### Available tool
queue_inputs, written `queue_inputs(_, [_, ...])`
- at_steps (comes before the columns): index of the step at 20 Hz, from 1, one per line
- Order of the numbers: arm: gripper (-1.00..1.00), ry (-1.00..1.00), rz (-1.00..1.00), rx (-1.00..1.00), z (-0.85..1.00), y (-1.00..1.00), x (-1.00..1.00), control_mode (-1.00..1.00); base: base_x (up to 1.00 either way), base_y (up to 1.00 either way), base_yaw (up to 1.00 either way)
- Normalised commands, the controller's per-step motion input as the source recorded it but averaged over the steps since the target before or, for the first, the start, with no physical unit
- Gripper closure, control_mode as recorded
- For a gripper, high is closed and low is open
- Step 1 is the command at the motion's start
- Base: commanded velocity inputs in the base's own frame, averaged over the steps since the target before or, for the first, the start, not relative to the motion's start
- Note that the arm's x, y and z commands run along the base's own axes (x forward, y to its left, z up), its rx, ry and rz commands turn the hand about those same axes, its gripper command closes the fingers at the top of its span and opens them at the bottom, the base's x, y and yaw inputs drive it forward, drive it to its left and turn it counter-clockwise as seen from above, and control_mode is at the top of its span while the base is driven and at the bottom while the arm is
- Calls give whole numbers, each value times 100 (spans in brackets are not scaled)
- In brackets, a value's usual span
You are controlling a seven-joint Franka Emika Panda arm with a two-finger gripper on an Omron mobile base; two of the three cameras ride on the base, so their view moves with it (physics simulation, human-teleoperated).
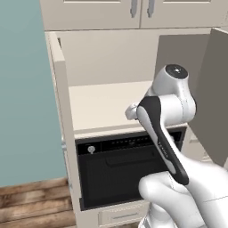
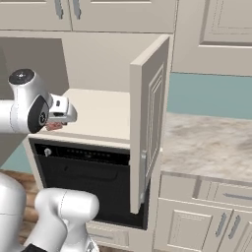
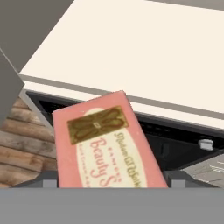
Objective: Open the cabinet. Pick the bar soap and place it next to the sink. Then close the cabinet.
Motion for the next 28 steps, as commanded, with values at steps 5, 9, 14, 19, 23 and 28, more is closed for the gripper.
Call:
queue_inputs(5, [100,0,0,0,0,0,0,100,-49,1,0])
queue_inputs(9, [100,0,0,0,0,0,0,100,-56,3,0])
queue_inputs(14, [100,0,0,0,0,0,0,100,-55,1,0])
queue_inputs(19, [100,0,0,0,0,0,0,100,-55,0,0])
queue_inputs(23, [100,0,0,0,0,0,0,100,-41,0,0])
queue_inputs(28, [100,0,0,0,0,0,0,100,-31,0,-3])
